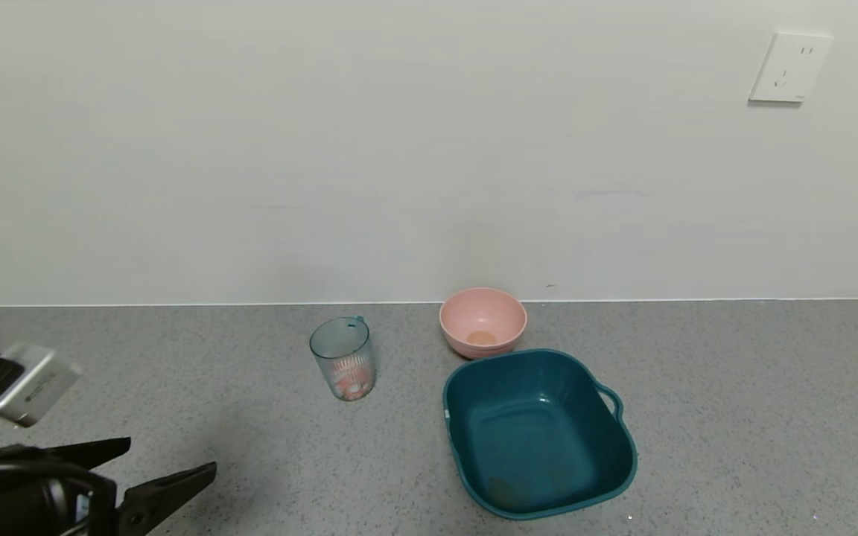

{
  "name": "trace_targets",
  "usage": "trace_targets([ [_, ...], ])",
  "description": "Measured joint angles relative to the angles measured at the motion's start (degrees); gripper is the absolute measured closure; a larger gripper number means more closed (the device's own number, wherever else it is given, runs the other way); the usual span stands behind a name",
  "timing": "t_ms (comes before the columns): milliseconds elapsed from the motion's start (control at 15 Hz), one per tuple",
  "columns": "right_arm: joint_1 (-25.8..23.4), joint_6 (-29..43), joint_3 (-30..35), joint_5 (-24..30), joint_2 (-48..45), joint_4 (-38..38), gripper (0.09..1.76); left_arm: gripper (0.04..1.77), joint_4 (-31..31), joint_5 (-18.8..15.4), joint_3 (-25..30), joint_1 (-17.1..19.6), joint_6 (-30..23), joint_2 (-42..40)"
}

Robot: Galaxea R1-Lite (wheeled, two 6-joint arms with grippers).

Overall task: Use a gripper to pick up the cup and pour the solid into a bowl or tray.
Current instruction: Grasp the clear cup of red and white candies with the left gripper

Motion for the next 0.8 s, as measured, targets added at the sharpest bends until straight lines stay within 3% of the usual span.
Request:
trace_targets([
  [200, 0.00, 0.04, 0.00, 0.00, 0.00, 0.02, 0.14, 0.09, -9.18, 0.56, 0.04, -2.76, -0.24, 8.55],
  [533, -0.05, 0.04, 0.00, 0.00, 0.00, 0.00, 0.14, 0.09, -30.51, 3.93, 2.73, -5.10, -0.61, 23.14],
  [800, -0.05, 0.02, 0.00, 0.00, 0.00, 0.00, 0.14, 0.09, -39.08, 6.62, 3.43, -6.86, -0.61, 32.76],
])
